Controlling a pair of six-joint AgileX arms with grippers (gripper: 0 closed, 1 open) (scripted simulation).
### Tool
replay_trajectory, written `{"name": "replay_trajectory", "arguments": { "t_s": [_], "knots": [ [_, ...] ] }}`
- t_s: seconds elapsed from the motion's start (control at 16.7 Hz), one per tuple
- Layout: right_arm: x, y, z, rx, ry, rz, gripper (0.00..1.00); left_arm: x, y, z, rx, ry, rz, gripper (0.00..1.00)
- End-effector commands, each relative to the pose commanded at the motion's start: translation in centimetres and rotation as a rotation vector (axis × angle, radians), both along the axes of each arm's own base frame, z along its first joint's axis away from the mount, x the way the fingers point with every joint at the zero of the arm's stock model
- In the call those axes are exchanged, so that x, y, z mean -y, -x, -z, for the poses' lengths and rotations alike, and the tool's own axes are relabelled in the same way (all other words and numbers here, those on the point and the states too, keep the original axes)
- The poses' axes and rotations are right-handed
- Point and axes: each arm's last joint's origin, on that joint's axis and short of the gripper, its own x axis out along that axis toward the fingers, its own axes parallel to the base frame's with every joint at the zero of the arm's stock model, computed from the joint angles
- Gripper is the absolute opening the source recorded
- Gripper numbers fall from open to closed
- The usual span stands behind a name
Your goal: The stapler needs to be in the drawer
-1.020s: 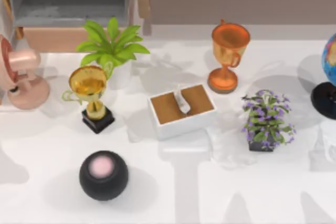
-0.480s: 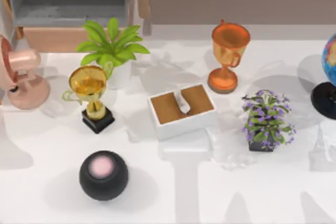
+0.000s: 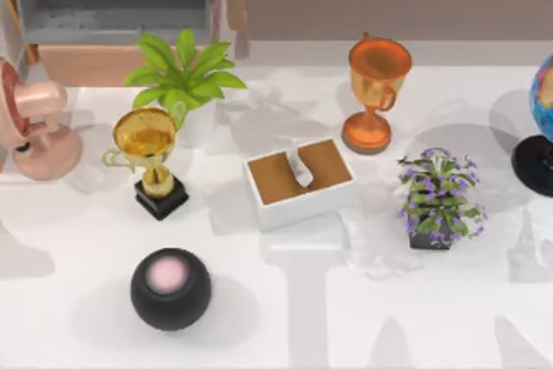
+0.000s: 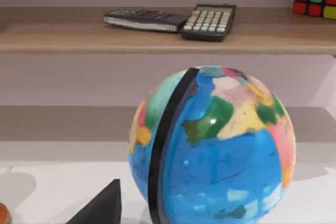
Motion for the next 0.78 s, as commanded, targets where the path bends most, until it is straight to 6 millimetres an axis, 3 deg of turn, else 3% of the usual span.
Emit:
{"name": "replay_trajectory", "arguments": {
  "t_s": [0.36, 0.78],
  "knots": [
    [0.00, 0.00, 0.00, 0.000, 0.000, 0.000, 1.00, 0.00, 0.00, 0.00, 0.000, 0.000, 0.000, 0.02],
    [0.00, 0.00, 0.00, 0.000, 0.000, 0.000, 1.00, 0.00, 0.00, 0.00, 0.000, 0.000, 0.000, 0.00]
  ]
}}
